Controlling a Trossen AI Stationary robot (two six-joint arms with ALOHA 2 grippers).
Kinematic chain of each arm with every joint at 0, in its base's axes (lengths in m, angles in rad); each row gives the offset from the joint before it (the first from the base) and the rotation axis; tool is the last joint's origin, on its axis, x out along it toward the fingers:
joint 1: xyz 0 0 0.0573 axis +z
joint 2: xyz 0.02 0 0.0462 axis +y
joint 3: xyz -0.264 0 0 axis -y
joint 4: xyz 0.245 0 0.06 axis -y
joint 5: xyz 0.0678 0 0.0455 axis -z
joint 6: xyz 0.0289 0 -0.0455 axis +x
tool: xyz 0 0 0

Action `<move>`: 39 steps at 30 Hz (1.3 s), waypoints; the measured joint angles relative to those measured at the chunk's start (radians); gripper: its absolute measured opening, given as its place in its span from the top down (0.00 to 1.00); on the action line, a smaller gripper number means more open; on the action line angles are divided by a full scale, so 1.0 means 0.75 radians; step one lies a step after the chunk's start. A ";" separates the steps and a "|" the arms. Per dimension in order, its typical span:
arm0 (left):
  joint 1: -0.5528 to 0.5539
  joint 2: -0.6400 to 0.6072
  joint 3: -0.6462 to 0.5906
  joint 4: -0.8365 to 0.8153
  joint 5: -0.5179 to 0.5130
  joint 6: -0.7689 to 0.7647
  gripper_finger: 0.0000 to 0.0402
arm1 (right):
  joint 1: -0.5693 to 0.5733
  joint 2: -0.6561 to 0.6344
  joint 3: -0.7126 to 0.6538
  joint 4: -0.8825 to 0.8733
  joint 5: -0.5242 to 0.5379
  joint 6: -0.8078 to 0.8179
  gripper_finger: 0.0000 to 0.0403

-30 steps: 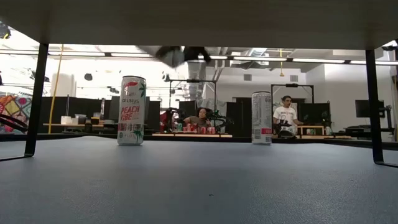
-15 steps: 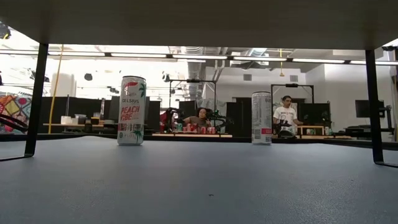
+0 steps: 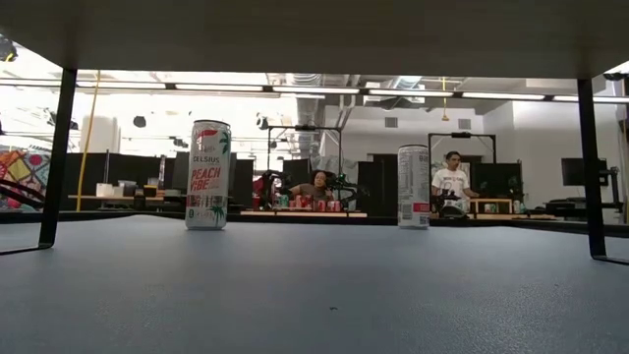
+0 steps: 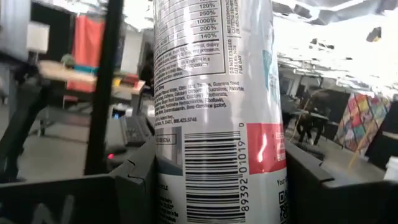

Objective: Place canned beverage on shelf
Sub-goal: Put the bottom right white pink soda can on the shelf

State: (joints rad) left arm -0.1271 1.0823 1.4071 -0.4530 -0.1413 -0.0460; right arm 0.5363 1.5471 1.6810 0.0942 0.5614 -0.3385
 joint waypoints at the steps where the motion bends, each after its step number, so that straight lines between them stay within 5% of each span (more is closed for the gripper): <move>1: -0.008 0.001 0.000 -0.001 0.000 -0.001 0.04 | 0.033 0.029 0.000 0.035 0.030 -0.036 0.45; 7: -0.063 0.018 -0.001 0.020 0.006 0.009 0.04 | 0.148 0.178 -0.004 0.165 0.096 -0.318 0.45; 13: -0.130 0.024 0.000 0.105 0.007 0.077 0.04 | 0.048 0.234 -0.006 0.354 0.031 -0.416 0.45; 17: -0.143 0.020 0.000 0.120 0.004 0.095 0.04 | -0.067 0.162 -0.004 0.545 0.022 -0.414 0.45; 23: -0.146 -0.005 0.000 0.106 -0.001 0.105 0.04 | -0.248 -0.086 -0.117 0.381 -0.020 -0.278 0.45; 27: -0.146 -0.004 0.000 0.119 -0.006 0.167 0.04 | -0.433 -0.303 -0.426 0.395 -0.395 0.004 0.45; 30: -0.145 0.008 0.000 0.146 -0.006 0.186 0.04 | -0.561 -0.407 -0.754 0.750 -0.692 0.265 0.45; 34: -0.145 0.048 0.000 0.220 -0.036 0.209 0.04 | -0.611 -0.369 -1.082 1.348 -0.792 0.436 0.45; 39: -0.144 0.120 0.000 0.367 -0.083 0.213 0.04 | -0.616 -0.266 -1.201 1.586 -0.878 0.552 0.45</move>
State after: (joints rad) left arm -0.2352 1.1722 1.4071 -0.1778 -0.2037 0.1139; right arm 0.0742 1.3480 0.7801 1.2839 -0.0973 0.0753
